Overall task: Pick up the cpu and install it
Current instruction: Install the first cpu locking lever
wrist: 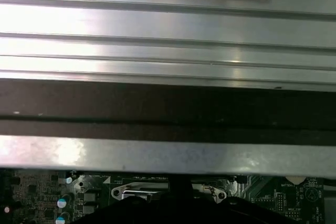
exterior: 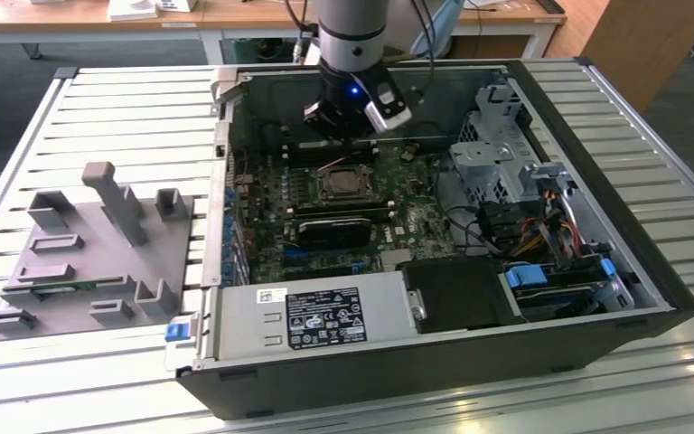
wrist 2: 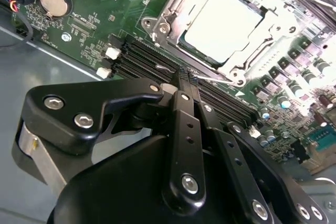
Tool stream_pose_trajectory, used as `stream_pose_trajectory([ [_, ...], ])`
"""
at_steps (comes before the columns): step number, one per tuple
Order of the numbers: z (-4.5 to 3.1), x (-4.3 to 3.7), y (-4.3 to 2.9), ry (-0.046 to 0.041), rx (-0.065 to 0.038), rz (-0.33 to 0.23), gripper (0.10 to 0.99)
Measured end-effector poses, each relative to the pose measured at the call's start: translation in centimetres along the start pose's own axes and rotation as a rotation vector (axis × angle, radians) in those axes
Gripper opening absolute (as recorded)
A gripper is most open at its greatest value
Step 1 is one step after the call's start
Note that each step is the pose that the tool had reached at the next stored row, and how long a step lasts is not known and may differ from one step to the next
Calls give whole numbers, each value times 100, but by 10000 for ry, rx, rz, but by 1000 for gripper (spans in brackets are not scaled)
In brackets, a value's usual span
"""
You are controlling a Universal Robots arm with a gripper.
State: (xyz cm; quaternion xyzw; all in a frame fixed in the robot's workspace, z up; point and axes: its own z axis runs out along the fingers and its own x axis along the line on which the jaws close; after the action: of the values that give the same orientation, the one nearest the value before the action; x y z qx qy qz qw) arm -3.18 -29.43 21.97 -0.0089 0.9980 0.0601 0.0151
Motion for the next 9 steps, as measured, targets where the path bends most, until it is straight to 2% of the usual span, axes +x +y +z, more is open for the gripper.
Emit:
stream_pose_trajectory([
  [9,55,-55,-8,0,0,0,106],
])
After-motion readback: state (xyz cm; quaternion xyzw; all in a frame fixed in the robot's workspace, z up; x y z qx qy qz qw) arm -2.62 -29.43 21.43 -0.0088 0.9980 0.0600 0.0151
